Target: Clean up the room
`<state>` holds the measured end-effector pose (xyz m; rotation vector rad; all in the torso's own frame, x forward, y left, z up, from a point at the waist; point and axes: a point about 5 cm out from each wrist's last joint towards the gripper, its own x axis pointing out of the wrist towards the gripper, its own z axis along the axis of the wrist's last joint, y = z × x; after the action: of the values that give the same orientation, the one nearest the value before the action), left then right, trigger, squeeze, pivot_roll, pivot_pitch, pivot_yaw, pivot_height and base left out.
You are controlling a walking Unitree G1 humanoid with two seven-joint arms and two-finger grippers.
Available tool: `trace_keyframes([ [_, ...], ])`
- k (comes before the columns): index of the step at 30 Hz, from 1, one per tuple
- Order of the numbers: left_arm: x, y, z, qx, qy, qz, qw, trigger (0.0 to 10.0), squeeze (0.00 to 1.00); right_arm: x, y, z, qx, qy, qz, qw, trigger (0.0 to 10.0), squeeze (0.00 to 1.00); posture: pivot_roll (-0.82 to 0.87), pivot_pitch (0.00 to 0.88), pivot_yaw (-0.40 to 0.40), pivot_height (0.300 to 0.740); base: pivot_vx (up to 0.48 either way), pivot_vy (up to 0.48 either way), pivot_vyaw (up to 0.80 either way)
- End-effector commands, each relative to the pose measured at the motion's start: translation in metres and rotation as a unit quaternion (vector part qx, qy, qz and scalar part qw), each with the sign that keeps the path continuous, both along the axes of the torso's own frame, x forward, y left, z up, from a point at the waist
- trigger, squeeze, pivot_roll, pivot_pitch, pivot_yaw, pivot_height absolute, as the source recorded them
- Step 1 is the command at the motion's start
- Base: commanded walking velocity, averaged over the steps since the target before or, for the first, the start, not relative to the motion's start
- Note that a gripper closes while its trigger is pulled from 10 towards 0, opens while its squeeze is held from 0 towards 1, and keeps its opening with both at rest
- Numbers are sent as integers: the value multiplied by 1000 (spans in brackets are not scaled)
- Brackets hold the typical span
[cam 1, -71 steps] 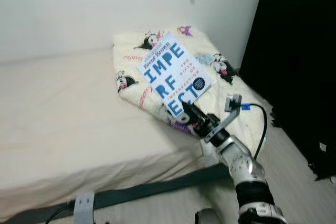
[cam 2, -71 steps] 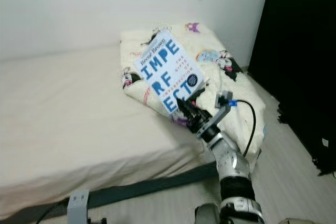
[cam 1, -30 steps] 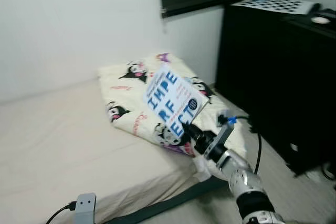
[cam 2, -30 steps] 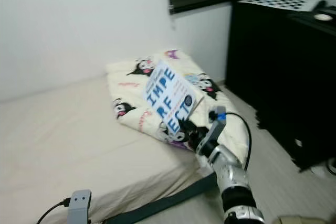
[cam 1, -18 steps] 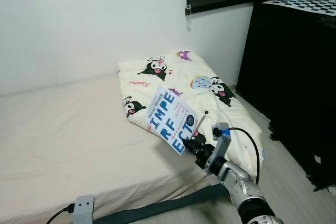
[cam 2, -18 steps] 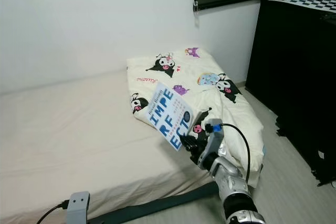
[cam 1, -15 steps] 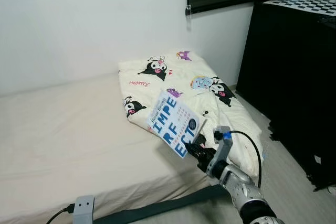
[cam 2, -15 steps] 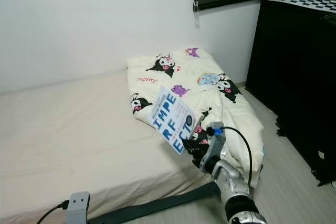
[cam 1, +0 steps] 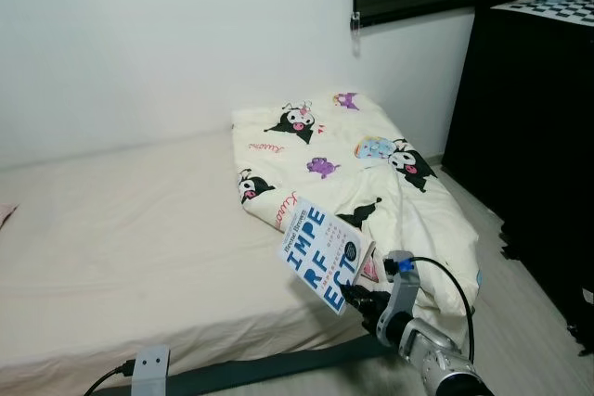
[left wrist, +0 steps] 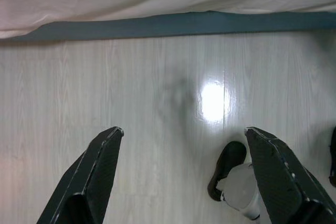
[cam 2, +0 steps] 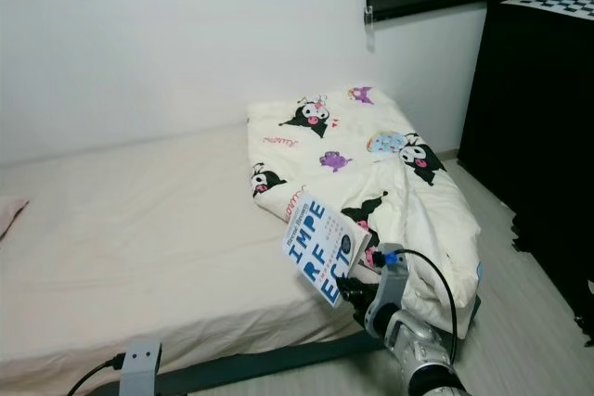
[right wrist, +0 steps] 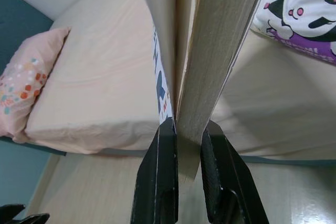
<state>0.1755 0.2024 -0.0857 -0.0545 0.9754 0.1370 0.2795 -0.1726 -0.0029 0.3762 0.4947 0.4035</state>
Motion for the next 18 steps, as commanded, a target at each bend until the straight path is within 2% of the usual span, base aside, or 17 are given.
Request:
trace_keyframes([
  [1, -1, 5, 0, 16, 9, -14, 1000, 10000, 0, 3, 5, 3, -4, -18, 3, 1000, 10000, 0, -176, 0, 90, 740, 0, -442, 794],
  [7, -2, 5, 0, 16, 12, -8, 1000, 10000, 0, 1, 4, 1, -9, -14, 3, 1000, 10000, 0, -173, 0, 94, 740, 0, -433, 794],
  [18, -2, 8, 0, 19, 12, 5, 1000, 10000, 0, -3, 3, -5, -18, -5, 1, 1000, 10000, 0, -175, 0, 95, 740, 0, 0, 794],
])
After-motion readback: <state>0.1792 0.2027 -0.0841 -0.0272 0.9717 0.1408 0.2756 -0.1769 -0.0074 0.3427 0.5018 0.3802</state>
